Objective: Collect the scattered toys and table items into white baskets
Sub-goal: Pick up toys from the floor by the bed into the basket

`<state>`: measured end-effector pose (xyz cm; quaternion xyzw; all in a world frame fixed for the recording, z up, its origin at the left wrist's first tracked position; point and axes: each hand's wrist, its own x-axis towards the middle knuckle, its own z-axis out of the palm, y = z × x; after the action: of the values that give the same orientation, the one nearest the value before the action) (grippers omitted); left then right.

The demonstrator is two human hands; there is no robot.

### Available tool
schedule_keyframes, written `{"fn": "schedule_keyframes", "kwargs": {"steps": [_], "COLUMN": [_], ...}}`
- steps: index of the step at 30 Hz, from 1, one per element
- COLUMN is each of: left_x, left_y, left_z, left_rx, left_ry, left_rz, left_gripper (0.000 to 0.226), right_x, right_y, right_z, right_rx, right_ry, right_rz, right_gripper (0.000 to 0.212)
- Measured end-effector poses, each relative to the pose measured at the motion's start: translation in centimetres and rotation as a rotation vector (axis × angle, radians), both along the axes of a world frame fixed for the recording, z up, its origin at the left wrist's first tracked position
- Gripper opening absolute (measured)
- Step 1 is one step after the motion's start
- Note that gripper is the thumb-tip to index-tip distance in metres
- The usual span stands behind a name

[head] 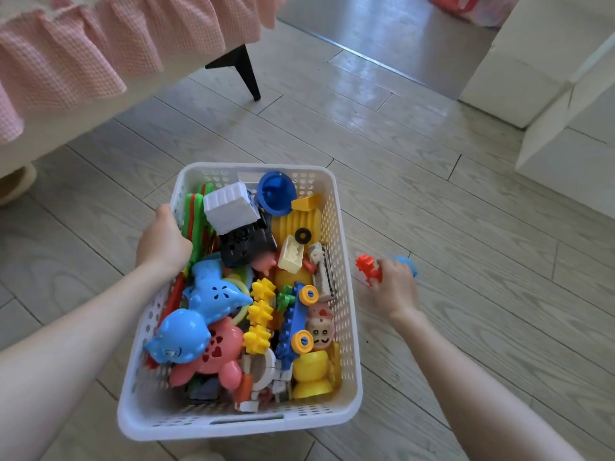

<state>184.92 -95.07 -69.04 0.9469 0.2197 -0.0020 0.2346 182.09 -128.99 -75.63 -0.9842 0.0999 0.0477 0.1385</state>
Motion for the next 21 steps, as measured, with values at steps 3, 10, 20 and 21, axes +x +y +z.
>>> {"fn": "schedule_keyframes", "kwargs": {"steps": [3,10,20,21], "left_x": [-0.1,-0.2,-0.6,-0.6], "left_y": [0.0,-0.3,-0.3,-0.2], "left_z": [-0.1,0.5,0.9,0.8], "left_rx": [-0.004,-0.033,-0.093,-0.097], "left_ry": [-0.005,0.000,0.015,0.016], "left_rz": [-0.005,-0.009,-0.018,-0.016], "left_gripper": [0.036,0.036,0.040,0.041], "right_x": [-0.2,-1.4,-1.0,-0.9], "right_y": [1.1,3.5,8.3,8.7], "right_z": [1.5,7.7,10.4,9.8], "right_rx": [0.304,1.015,0.282,0.119], "right_ry": [-0.126,-0.354,-0.412,-0.385], "right_rz": [-0.102,-0.346,0.264,0.362], "right_gripper": [0.024,0.020,0.011,0.012]}}
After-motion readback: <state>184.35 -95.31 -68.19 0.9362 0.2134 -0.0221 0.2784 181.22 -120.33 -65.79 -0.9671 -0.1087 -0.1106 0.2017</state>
